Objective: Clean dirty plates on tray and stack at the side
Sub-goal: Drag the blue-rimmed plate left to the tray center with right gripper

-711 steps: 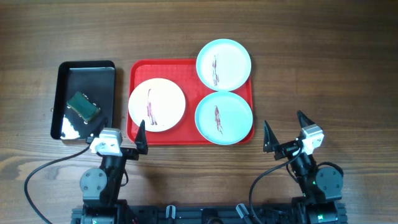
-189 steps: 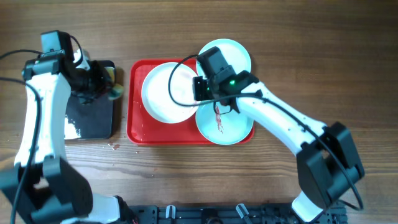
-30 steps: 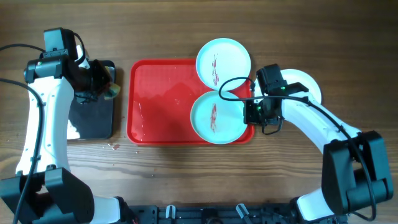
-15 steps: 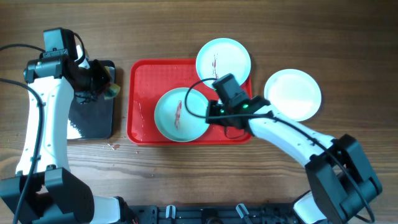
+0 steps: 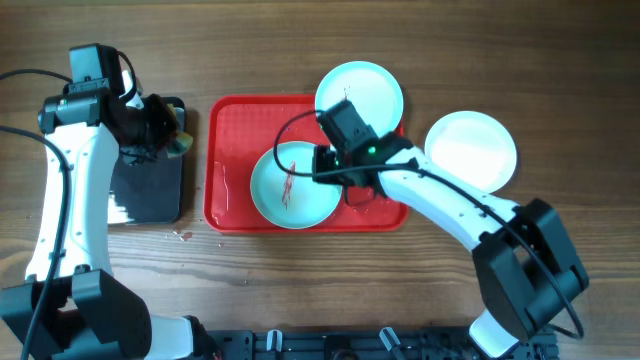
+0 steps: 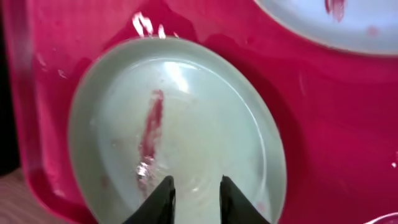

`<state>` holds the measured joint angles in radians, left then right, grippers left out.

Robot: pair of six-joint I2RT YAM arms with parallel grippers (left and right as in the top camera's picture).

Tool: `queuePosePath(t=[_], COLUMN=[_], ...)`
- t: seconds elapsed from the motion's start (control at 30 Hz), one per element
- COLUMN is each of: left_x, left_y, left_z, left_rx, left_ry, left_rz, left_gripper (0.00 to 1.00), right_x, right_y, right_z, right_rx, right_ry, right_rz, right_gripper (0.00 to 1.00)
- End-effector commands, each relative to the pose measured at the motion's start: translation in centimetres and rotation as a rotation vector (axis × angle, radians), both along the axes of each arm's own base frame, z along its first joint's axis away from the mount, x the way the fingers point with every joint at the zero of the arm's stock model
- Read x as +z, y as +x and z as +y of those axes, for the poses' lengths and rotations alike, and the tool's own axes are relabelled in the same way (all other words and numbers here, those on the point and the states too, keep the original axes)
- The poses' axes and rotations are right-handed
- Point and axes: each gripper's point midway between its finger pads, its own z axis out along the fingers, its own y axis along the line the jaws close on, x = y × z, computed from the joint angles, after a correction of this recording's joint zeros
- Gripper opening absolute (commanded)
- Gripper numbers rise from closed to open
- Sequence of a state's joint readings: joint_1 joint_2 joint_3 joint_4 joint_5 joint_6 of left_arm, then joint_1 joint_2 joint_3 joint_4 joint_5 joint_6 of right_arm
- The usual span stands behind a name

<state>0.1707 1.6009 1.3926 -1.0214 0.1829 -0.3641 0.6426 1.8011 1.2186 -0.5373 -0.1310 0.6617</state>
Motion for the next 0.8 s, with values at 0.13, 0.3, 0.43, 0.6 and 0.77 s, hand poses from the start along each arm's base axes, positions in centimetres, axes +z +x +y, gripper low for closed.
queuePosePath(t=[0.13,0.3,0.43,0.6,0.77], left_x=[0.6,0.6,0.6,0.6,0.6], left_y=[0.5,0.7,0.6,0.6,0.6], left_z=[-0.1,-0.1,-0.1,-0.1,-0.1], left_rx=[0.003,0.003,0.003,0.003,0.002], left_ry=[0.003,0.004,0.004,0.004,0.003], left_rz=[-0.021,-0.029,-0.028,-0.028,-0.028], left_gripper=[0.04,0.04,0.04,0.04,0.04], right_x=[-1.1,-4.9,-8.2,-8.1,-7.4], right_y=[-0.2,-1.0,-2.3,-1.9,-0.5], right_z=[-4.4,-3.1,-2.2,-1.2,1.4], right_rx=[-0.086,-0.008,0.016,0.009,-0.005], right_ry=[-0.113,-0.080,-0.050,-0.008,0.059], right_rz=[0.107,0.205,0.315,0.304,0.226], right_gripper=[0.38,0.36,0.25,0.04,0.04])
